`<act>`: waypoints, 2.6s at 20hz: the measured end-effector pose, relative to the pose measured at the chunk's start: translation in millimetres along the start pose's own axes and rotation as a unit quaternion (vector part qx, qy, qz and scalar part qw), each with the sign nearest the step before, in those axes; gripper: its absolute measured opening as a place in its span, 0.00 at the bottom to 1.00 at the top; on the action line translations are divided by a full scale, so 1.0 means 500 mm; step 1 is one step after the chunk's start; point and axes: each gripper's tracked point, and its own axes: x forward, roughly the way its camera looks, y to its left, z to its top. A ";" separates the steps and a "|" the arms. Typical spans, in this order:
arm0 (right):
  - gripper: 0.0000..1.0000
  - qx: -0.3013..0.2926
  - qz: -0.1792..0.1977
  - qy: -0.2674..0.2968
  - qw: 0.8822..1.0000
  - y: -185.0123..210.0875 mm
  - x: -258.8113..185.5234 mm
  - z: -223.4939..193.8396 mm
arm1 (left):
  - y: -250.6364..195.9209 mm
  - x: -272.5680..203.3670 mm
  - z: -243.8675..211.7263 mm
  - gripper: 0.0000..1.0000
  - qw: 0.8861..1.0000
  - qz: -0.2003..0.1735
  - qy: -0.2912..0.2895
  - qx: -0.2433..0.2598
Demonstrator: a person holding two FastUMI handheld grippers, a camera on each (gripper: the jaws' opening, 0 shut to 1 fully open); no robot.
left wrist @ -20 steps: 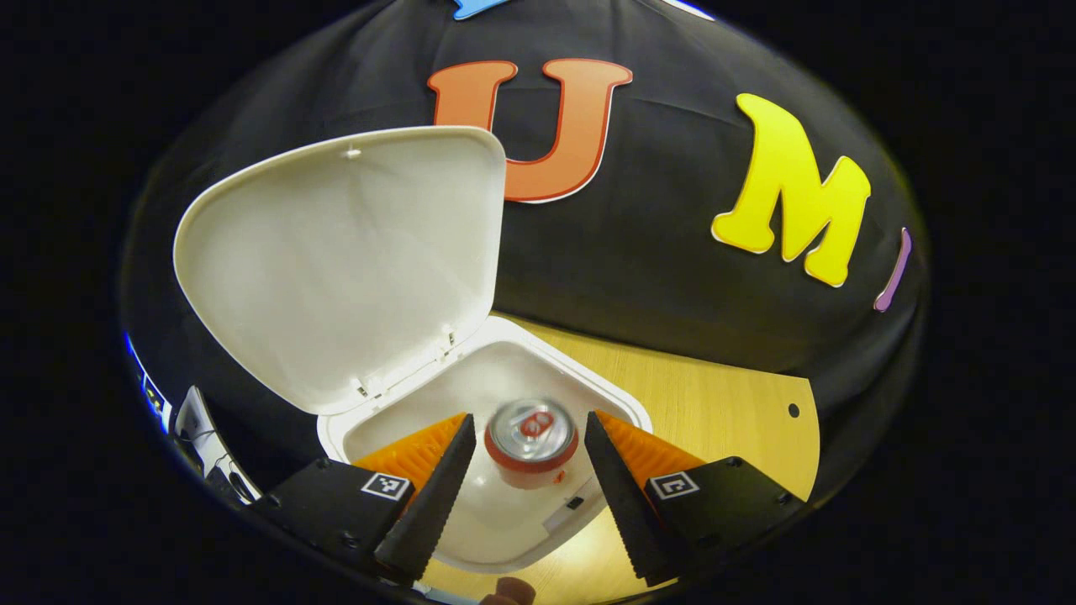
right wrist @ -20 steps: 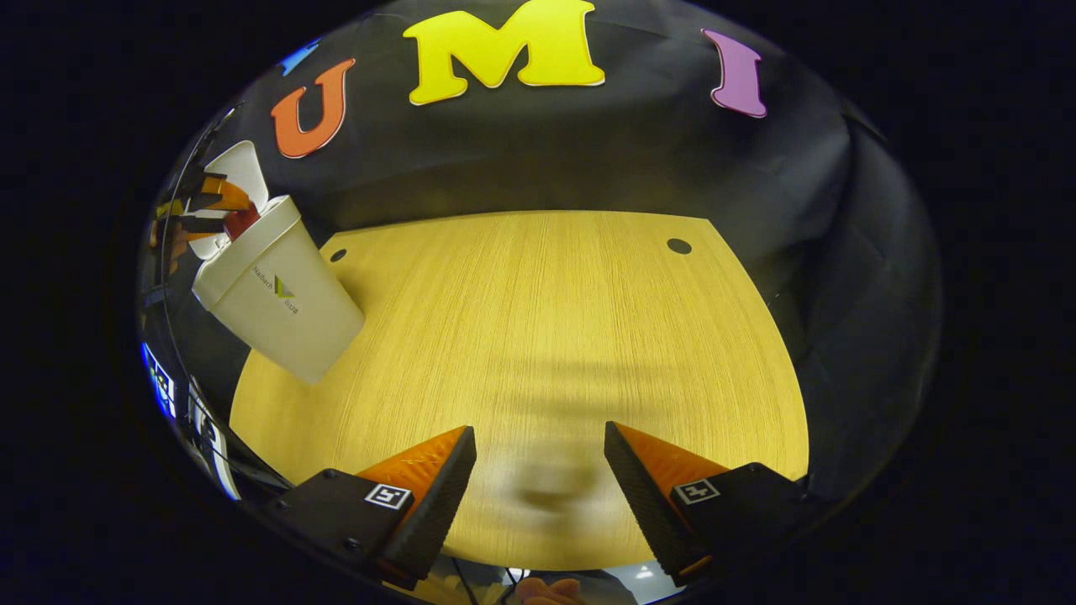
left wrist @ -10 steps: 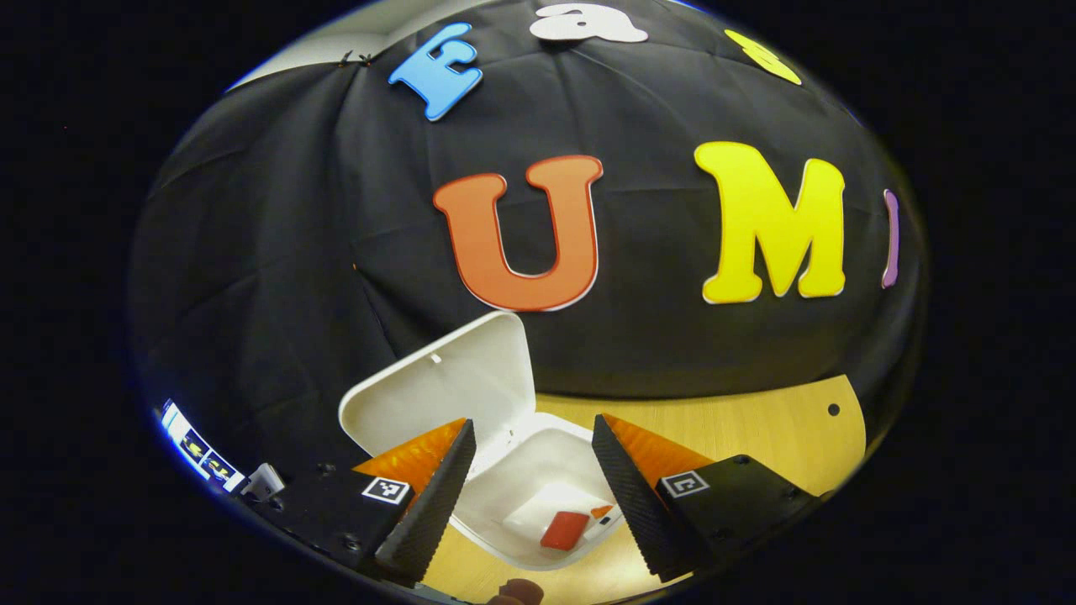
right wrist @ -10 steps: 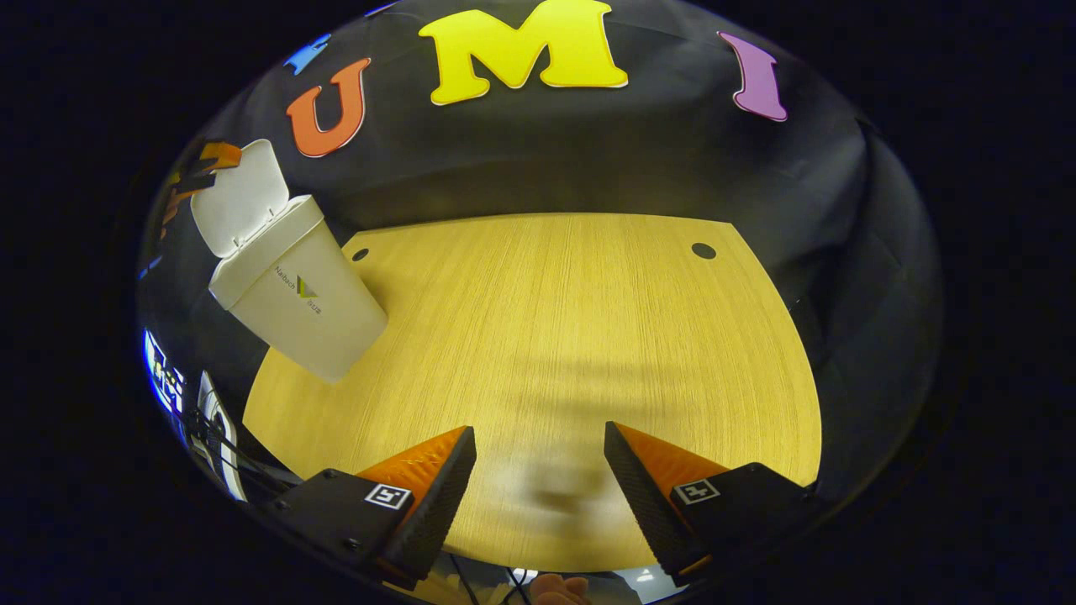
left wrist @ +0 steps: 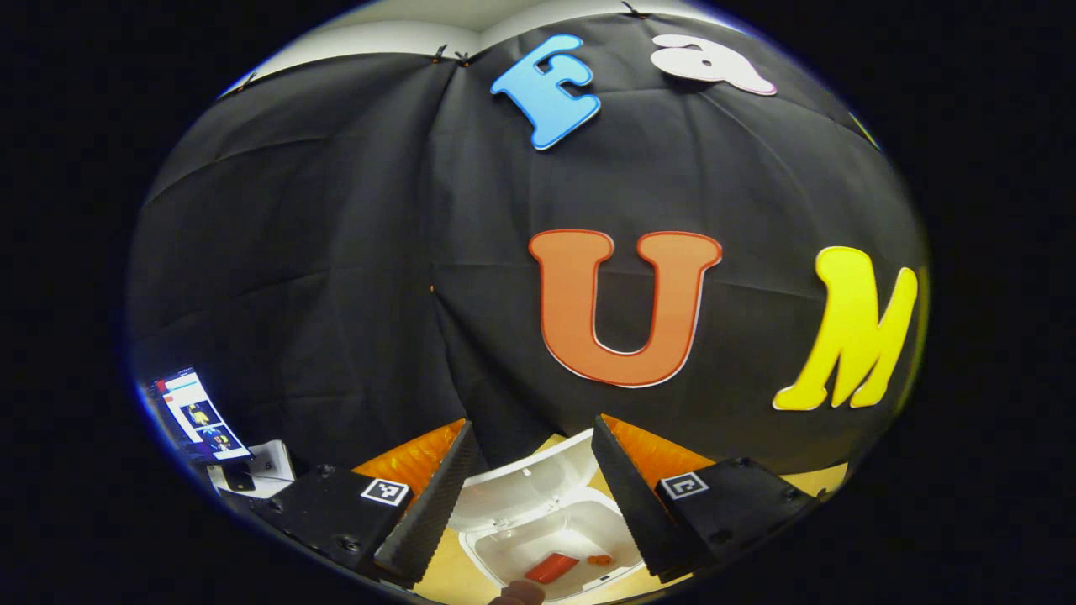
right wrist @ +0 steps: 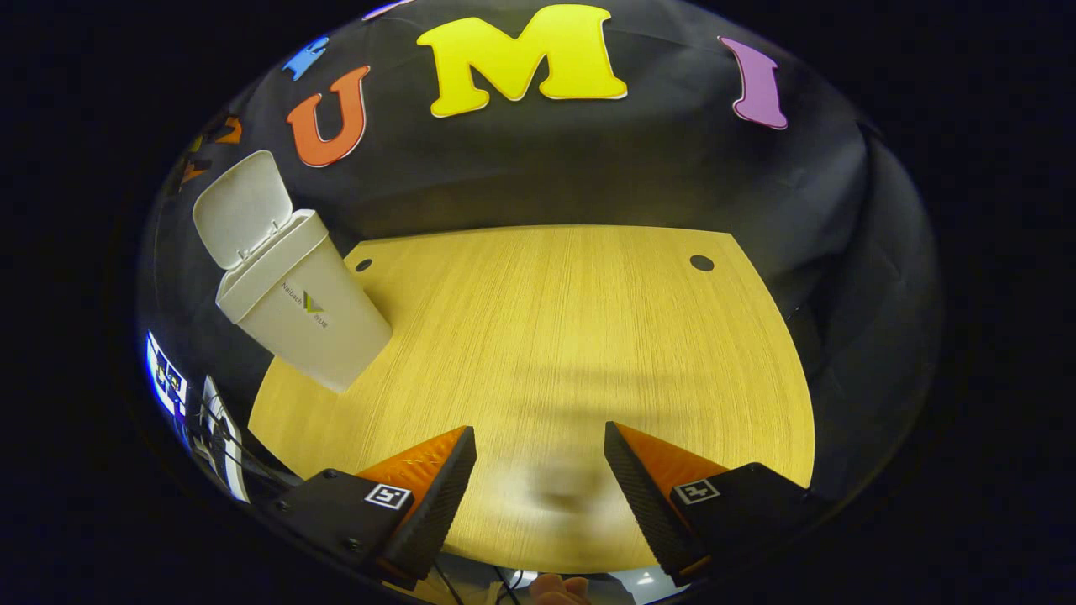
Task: Press the lid of the desktop garbage bin to open it, pick up the crumpled paper on the desktop and throw it into the bin, then pick up the pop can on the desktop and drop it into the bin, and finally close the garbage bin lid.
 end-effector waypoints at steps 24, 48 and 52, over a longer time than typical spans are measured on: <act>0.97 -0.036 0.053 0.010 0.998 -0.006 0.027 -0.019 | -0.054 -0.024 -0.215 0.91 0.987 0.052 0.099 -0.112; 0.96 -0.044 0.112 0.014 0.993 -0.108 0.078 -0.049 | -0.152 -0.075 -0.488 0.93 0.982 0.103 0.147 -0.056; 0.97 -0.033 0.122 0.022 0.992 -0.092 0.088 -0.052 | -0.155 -0.073 -0.484 0.93 0.985 0.116 0.125 -0.041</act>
